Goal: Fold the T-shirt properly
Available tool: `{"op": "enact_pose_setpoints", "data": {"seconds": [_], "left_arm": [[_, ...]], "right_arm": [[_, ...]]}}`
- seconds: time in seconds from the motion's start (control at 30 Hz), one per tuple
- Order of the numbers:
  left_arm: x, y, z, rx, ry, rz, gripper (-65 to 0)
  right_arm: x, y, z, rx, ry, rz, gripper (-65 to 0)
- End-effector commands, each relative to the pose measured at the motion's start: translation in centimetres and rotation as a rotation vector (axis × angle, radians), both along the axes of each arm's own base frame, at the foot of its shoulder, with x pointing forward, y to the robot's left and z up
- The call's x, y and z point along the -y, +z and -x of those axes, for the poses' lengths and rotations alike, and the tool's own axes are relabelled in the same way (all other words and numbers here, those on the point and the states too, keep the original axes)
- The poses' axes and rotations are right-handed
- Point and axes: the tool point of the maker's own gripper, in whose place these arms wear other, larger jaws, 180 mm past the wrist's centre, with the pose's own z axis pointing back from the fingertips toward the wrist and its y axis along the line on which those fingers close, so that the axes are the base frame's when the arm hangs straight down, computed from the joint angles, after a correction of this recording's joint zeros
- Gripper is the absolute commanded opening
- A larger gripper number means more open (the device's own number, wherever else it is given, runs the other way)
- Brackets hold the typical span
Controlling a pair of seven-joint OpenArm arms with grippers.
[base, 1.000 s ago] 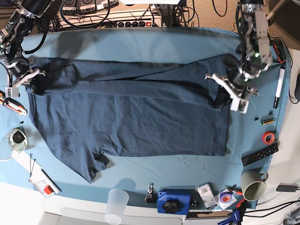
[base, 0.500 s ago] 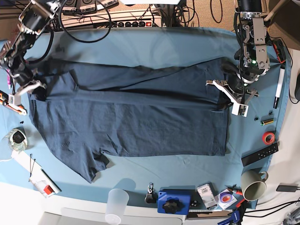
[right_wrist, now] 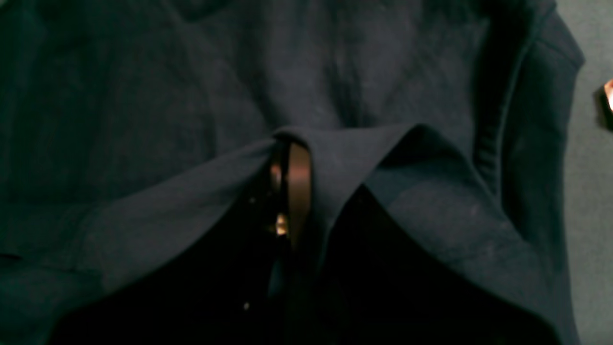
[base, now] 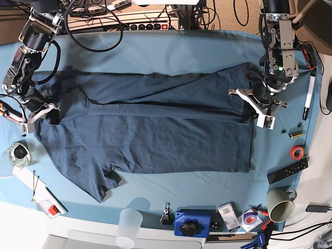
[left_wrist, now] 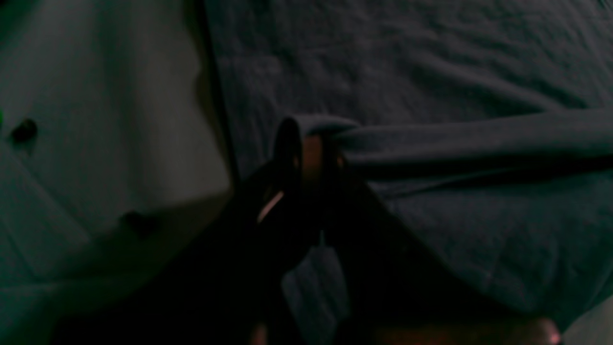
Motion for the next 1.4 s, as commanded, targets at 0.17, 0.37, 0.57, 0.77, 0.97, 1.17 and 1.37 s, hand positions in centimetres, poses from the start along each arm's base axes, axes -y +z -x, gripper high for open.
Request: {"op": "enact_pose_setpoints", "data": {"seconds": [0.17, 0.37, 0.57, 0.77, 0.97, 1.17, 1.37], "left_arm": [[-0.4, 2.5, -2.1, 0.092, 0.007, 0.001, -65.0], [-0.6, 0.8, -2.4, 0.051, 0.011, 0.012, -65.0], [-1.1, -0.5, -3.3, 0.027, 0.030, 0.026, -65.0], [-1.1, -0.2, -3.9, 0.034, 0.032, 0.027, -65.0], [-1.2, 0.6, -4.7, 0.056, 0.032, 0.027, -50.2], [-1.0, 1.2, -4.9, 0.052, 0.023, 0.017, -36.7], [-1.5, 2.1, -5.3, 0.073, 0.033, 0.012, -32.5]], "right_arm": [[1.2, 2.4, -1.4, 0.082, -0.016, 0.025, -65.0], [1.2, 2.5, -1.4, 0.088, -0.018, 0.025, -65.0], [1.3, 2.8, -1.6, 0.105, -0.021, 0.025, -65.0], [1.3, 2.9, -1.7, 0.110, -0.022, 0.025, -65.0], [1.6, 3.2, -1.8, 0.119, -0.025, 0.027, -48.0], [1.6, 3.9, -1.8, 0.122, -0.021, -0.009, -47.7], [2.2, 4.6, -1.8, 0.111, -0.012, 0.001, -41.3]]}}
